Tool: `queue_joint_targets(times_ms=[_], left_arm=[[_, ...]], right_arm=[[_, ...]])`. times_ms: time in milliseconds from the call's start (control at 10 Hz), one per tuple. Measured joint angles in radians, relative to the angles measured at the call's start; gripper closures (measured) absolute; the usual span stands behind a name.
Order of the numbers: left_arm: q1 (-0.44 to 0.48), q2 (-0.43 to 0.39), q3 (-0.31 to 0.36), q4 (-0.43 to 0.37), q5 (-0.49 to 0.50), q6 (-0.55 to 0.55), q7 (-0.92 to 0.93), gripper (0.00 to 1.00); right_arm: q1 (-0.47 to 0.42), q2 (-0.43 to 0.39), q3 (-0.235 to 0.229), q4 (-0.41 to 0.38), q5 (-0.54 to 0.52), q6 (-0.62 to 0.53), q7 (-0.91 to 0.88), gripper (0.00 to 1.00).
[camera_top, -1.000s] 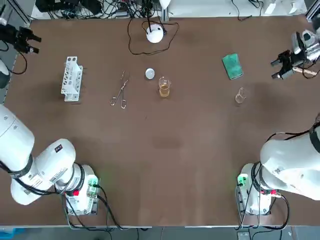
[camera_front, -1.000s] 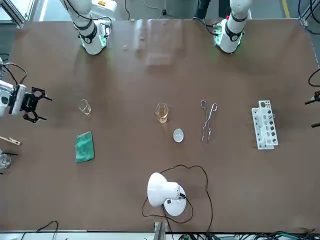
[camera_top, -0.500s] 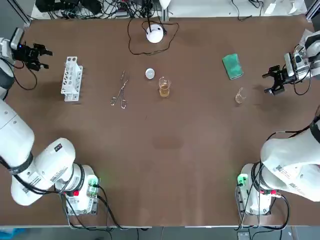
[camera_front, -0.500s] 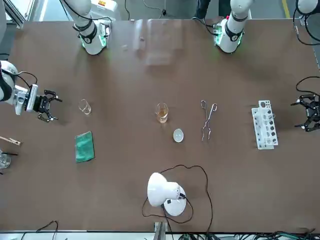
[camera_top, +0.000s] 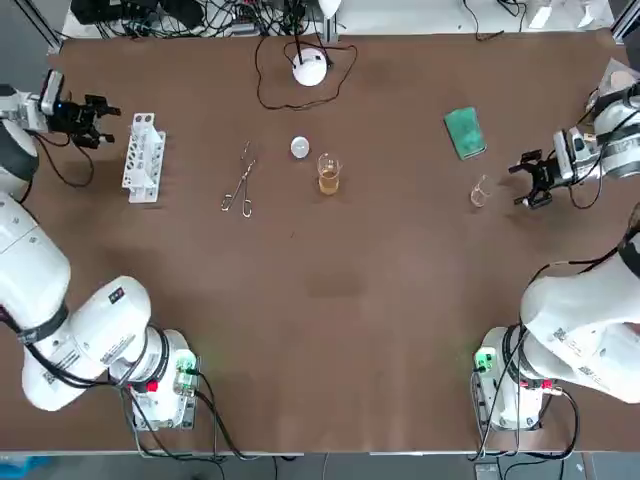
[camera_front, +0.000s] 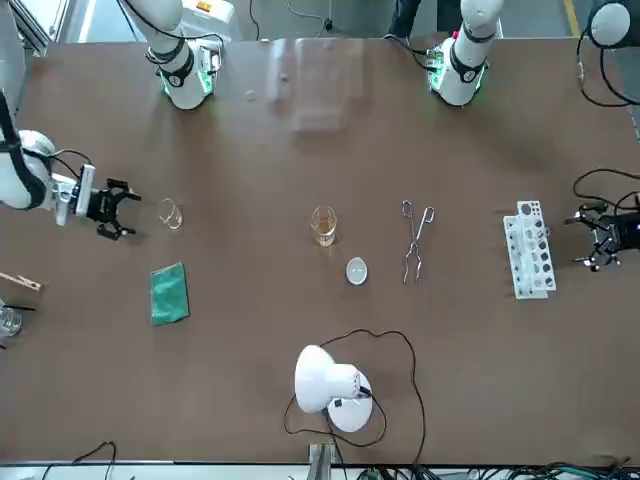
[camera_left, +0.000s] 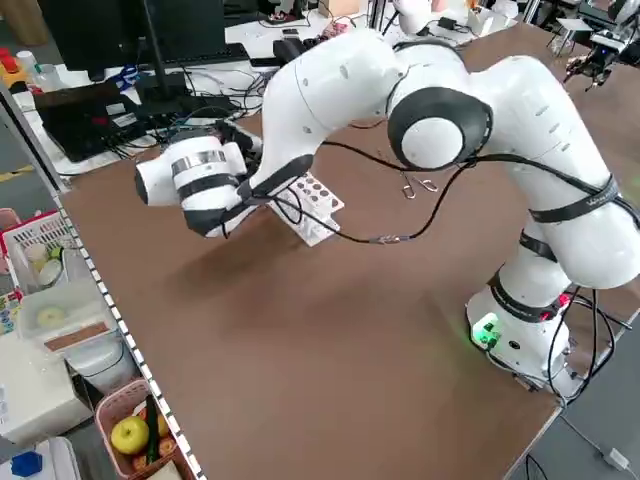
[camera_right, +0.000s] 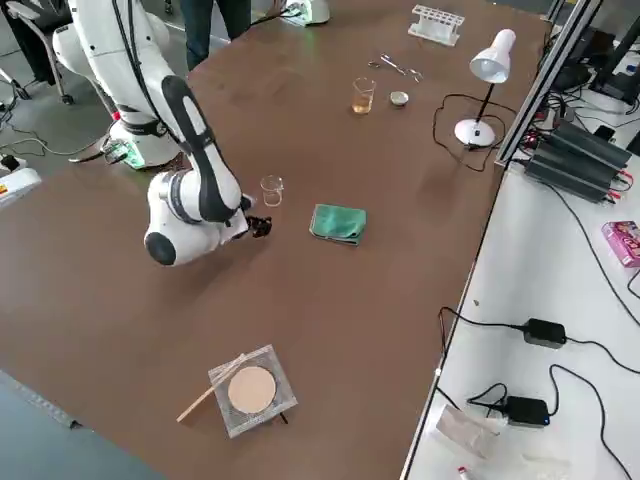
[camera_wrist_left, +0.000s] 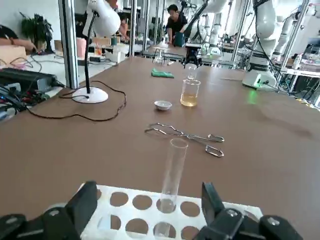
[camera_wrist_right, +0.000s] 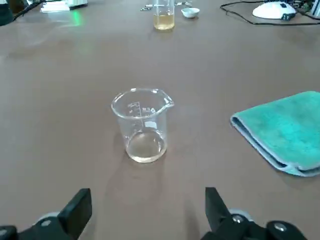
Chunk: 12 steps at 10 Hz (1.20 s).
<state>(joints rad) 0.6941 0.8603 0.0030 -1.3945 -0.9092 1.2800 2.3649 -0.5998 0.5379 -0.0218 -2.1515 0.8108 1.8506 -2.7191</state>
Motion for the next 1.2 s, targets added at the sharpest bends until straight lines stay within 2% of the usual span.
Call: queue_joint_targets(times_ms=[200, 500, 900, 1200], left_arm=[[-0.012, 0.036, -0.001, 0.0, -0.016, 0.0, 0.026, 0.15], [-0.008, 0.04, -0.031, -0.013, -0.02, -0.008, 0.039, 0.19], [-0.006, 0.04, -0.038, -0.055, -0.023, -0.011, 0.087, 0.19], [-0.006, 0.039, -0.052, -0.073, -0.023, -0.02, 0.092, 0.26]], right_arm=[[0.0, 0.02, 0.002, 0.002, 0.007, -0.011, -0.003, 0.0], [0.0, 0.032, 0.001, 0.005, 0.016, -0.053, -0.013, 0.0], [0.0, 0.108, 0.004, 0.006, 0.055, -0.098, -0.033, 0.0], [0.0, 0.108, 0.006, 0.009, 0.074, -0.124, -0.036, 0.0]])
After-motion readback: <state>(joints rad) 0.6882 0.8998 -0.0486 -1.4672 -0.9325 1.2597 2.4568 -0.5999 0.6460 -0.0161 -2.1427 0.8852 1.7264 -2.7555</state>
